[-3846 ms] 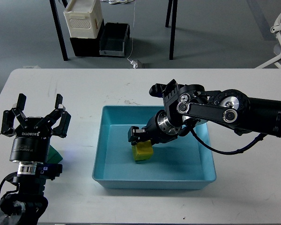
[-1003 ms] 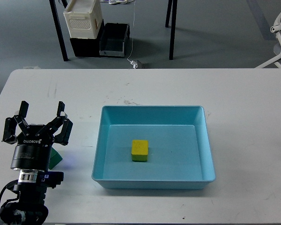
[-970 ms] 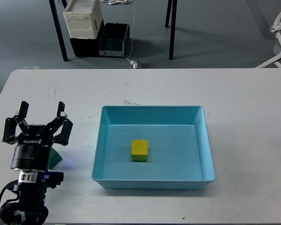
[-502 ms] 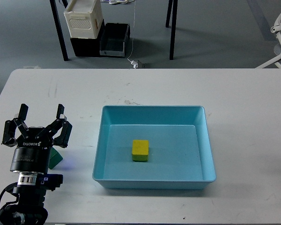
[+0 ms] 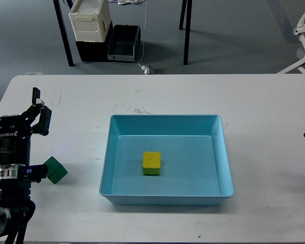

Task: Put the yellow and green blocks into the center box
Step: 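Move the left gripper away and reposition it beside the green cube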

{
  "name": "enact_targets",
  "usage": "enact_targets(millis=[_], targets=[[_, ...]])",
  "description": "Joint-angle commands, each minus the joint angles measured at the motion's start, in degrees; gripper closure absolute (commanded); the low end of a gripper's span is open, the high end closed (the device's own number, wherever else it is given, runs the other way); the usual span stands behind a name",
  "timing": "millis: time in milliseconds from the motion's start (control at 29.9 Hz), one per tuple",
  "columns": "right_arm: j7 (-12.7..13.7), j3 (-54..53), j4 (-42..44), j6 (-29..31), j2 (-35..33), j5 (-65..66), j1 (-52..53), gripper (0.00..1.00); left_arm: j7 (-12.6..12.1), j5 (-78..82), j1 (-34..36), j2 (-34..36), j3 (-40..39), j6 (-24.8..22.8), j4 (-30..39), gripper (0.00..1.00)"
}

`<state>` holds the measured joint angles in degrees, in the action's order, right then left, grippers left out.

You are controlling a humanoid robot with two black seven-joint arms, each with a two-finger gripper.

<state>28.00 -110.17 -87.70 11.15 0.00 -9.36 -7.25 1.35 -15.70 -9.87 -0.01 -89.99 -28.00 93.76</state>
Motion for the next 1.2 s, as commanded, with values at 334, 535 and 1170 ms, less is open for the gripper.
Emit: enact_targets(millis=[334,535,1170], targets=[[0.0,1.5,-0.5,1.4,0.0,0.1,-0.1,0.00,-0.3,-0.6,0.1,15.4,-8.1,0.1,7.1,0.00],[0.0,1.5,-0.7,1.6,0.0,0.1,-0.3,0.00,-0.4,3.7,1.0,35.8,-4.9,0.9,7.3,0.00],[0.0,1.1,-0.6,3.2,0.0,0.0,-0.4,0.00,-0.4,23.3,67.3,59.6,65.3,0.0,0.2,0.00]])
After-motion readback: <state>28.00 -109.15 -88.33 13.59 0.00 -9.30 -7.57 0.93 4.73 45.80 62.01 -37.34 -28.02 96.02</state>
